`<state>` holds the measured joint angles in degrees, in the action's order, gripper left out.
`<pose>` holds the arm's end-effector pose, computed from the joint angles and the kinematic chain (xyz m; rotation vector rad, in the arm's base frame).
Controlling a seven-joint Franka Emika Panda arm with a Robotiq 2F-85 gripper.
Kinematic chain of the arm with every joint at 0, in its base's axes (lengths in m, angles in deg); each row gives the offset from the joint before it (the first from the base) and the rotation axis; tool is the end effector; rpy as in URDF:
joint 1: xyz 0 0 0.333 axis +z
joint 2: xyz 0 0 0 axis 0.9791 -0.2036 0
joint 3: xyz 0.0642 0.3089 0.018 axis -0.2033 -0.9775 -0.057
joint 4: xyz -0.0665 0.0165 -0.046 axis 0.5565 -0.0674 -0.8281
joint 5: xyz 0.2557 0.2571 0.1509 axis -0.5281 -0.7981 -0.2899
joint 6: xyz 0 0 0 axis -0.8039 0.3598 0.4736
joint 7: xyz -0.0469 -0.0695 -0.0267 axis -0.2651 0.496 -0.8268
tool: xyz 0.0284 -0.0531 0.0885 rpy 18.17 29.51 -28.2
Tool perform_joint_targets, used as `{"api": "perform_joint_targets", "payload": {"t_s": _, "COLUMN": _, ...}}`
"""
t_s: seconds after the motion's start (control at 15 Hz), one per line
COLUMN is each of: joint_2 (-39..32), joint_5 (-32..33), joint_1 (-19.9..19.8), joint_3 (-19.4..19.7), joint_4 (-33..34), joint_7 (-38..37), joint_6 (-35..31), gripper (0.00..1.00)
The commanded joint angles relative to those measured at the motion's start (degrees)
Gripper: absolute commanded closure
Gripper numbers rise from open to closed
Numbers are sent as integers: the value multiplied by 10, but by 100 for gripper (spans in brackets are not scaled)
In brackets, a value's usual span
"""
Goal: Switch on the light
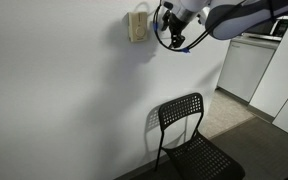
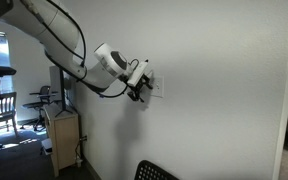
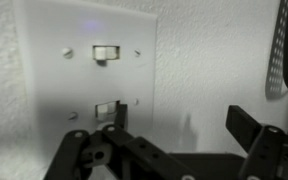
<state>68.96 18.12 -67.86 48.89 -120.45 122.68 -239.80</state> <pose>0.6578 0.2164 0.4991 1.7063 1.6444 0.6495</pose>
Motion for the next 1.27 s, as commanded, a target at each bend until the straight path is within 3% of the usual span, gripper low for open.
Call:
{"api": "perform_joint_targets", "payload": {"t_s": 0.0, "joint_2": 2, "joint_5": 26, "joint_1": 0, "joint_3": 7, "joint_4": 38, "joint_7": 2, "joint_6": 5, "gripper": 0}}
{"api": "perform_joint_targets", "payload": {"t_s": 0.33, "joint_2": -1, "joint_5": 10, "joint_1": -1, "joint_3": 1, "joint_4": 36, "joint_7": 13, "joint_6": 30, "gripper": 0}}
{"api": "perform_joint_targets", "payload": {"t_s": 0.87, "joint_2": 34, "joint_5": -52, "joint_1": 4, "joint_3": -21, "joint_4": 8, "joint_7": 58, "joint_6": 159, "gripper": 0}}
{"api": "perform_joint_targets", "payload": {"t_s": 1.2, "joint_2": 50, "joint_5": -77, "joint_1": 3, "joint_3": -23, "joint_4": 0, "joint_7": 72, "joint_6": 180, "gripper": 0}}
